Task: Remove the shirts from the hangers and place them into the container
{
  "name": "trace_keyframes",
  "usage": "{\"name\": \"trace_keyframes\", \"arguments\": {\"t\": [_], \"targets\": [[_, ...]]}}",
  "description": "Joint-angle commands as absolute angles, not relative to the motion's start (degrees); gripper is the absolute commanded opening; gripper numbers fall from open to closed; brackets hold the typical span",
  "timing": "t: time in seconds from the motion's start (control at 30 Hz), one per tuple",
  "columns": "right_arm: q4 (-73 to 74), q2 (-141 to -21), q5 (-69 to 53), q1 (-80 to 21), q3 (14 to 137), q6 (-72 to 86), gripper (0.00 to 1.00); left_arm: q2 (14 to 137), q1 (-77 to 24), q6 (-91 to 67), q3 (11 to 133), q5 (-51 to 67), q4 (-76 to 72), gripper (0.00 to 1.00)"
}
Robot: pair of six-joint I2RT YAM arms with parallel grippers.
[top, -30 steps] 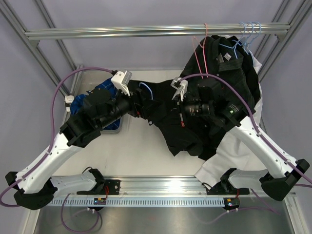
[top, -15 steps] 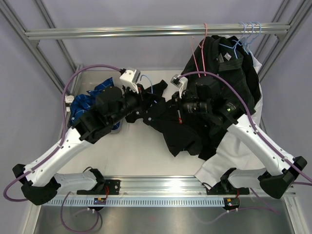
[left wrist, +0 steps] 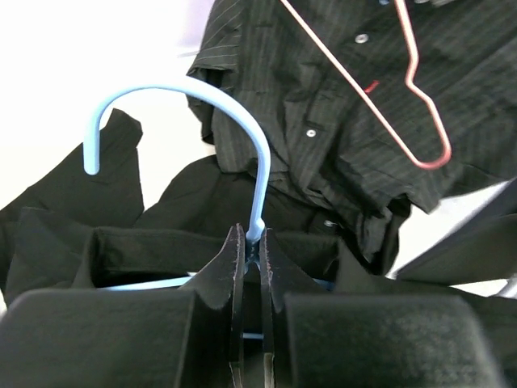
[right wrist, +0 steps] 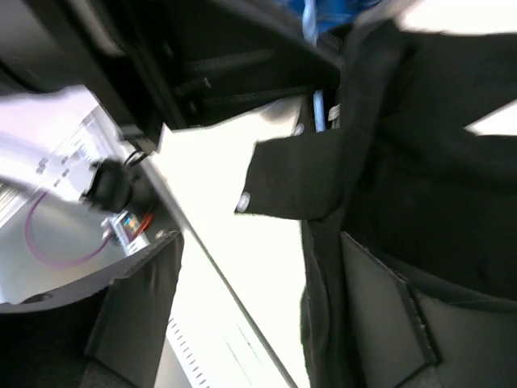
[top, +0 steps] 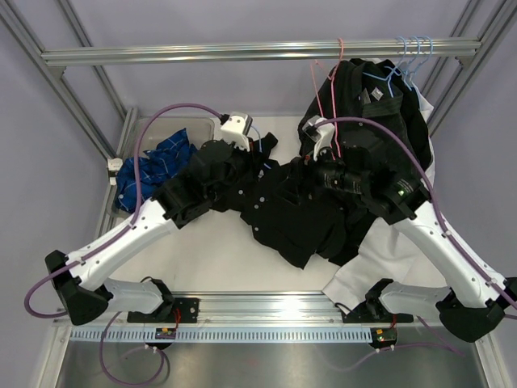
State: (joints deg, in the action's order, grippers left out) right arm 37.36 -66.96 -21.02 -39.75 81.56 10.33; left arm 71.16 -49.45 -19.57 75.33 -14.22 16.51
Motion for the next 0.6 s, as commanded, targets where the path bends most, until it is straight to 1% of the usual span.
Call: {"name": "trace_keyframes", "arguments": {"t": [0.0, 0.13, 0.3, 0.43, 0.47, 0.57], "targets": [[38.93, -64.87, -11.53, -40.34, 86.22, 10.10, 0.89, 72.86, -49.48, -20.65, 75.06, -20.47, 10.20, 0.00], [41.48, -65.56, -5.54, -40.34, 89.46, 11.68, 0.90, 75.40, -49.48, -21.62, 76.11, -23.46, 9.32, 0.00], [38.86, -67.41, -2.64, -40.25, 87.98, 16.42, 0.91, 79.09, -49.92, -22.24, 78.74, -24.70, 8.96, 0.00], [39.11, -71.44, -0.35, -40.34, 88.85, 21.00, 0.88, 79.63, -51.06, -22.67, 79.19, -28.37, 8.96, 0.00], [39.20, -72.06, 1.91, -40.43, 88.94, 21.96, 0.87, 79.63, -51.15, -23.20, 79.28, -29.43, 8.88, 0.00], [37.62, -73.30, 4.30, -42.10, 87.28, 25.30, 0.87, 79.98, -51.15, -24.87, 79.72, -32.07, 9.67, 0.00]]}}
